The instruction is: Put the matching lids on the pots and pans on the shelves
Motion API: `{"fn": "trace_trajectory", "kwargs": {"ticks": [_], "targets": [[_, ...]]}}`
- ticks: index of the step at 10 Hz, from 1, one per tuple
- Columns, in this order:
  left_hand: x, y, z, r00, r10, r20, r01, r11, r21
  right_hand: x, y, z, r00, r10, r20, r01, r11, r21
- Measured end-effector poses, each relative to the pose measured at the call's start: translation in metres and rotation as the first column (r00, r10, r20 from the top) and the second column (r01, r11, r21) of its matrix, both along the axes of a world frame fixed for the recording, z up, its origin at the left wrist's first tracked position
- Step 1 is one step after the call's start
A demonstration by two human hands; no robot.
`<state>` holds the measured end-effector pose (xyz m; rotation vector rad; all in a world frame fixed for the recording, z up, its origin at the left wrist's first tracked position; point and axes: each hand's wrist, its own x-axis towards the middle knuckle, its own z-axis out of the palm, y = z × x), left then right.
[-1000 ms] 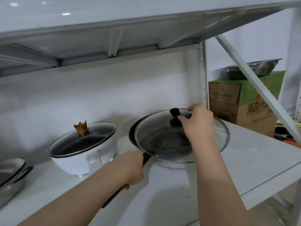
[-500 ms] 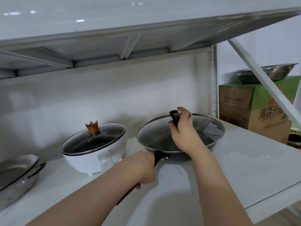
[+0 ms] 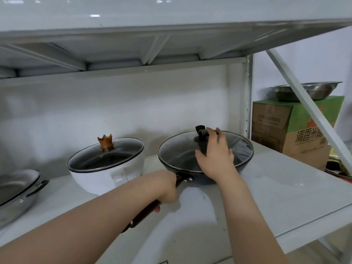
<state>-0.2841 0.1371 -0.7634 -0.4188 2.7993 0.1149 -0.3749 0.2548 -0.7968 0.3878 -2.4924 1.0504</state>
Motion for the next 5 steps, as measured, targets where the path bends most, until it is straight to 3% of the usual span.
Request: {"fn": "trace_trajectory", "kwargs": {"ticks": [1, 3, 4, 5], "targets": [[0.002, -0.001, 0.007, 0.997, 0.071, 0.04, -0.078, 0.975, 0.207, 0.004, 0.006, -0.002, 0.999, -0.005, 0.045, 0.003, 1.0, 0.028], [0.029, -0.014, 0.023, 0.964, -0.007, -0.267, 0.081, 0.96, 0.267, 0.021, 0.004, 0.017, 0.995, 0.019, 0.099, -0.021, 1.0, 0.016], [0.052, -0.03, 0.02, 0.916, 0.015, -0.4, 0.167, 0.894, 0.416, 0.037, -0.003, 0.026, 0.993, 0.004, 0.122, -0.006, 1.0, 0.009], [0.075, -0.046, 0.016, 0.768, 0.061, -0.637, 0.302, 0.843, 0.445, 0.051, -0.007, 0.04, 0.998, -0.042, 0.047, 0.038, 0.994, 0.098]]}}
